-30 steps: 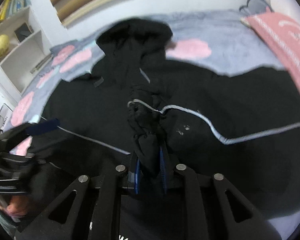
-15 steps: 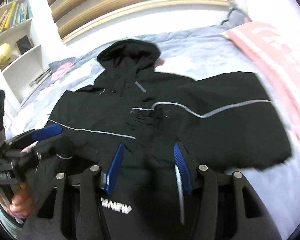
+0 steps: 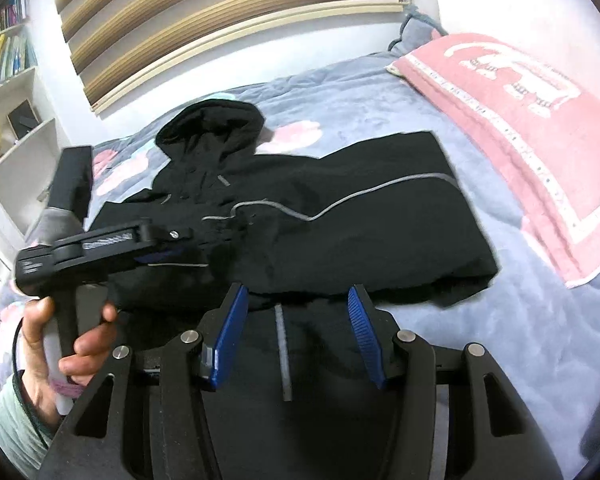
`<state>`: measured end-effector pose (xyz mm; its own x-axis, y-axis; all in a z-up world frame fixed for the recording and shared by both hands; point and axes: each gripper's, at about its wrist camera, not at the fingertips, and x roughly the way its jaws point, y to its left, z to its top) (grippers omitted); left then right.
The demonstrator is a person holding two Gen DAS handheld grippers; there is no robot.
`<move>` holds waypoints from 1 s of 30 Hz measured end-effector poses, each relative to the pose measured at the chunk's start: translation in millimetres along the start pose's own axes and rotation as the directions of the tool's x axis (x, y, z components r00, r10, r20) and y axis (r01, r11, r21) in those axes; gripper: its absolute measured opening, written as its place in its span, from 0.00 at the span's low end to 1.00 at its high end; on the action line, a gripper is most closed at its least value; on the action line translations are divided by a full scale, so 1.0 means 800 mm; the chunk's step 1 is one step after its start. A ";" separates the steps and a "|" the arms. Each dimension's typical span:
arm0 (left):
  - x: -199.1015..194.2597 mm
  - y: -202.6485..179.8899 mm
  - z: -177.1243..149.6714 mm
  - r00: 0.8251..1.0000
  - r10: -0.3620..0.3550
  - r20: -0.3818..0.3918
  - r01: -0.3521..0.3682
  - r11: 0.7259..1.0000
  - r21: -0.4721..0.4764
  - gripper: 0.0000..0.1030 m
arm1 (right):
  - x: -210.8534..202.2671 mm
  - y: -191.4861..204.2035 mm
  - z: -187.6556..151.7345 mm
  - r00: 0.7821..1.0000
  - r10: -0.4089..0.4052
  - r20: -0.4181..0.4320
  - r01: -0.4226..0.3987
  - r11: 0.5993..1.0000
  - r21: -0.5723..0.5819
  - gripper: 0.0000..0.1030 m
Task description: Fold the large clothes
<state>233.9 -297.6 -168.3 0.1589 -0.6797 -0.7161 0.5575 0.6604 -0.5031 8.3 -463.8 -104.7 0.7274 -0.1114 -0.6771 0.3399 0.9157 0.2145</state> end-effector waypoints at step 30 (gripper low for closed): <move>-0.221 0.093 0.009 0.941 0.135 0.310 -0.157 0.987 0.046 0.22 | 0.069 0.043 0.059 0.997 0.020 -0.073 -0.021 1.000 -0.002 0.64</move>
<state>252.8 -130.5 -75.6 0.4774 -0.6494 -0.5919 0.5625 0.7434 -0.3619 88.1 -456.8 -101.5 0.6886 -0.0640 -0.7223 0.3238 0.9184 0.2273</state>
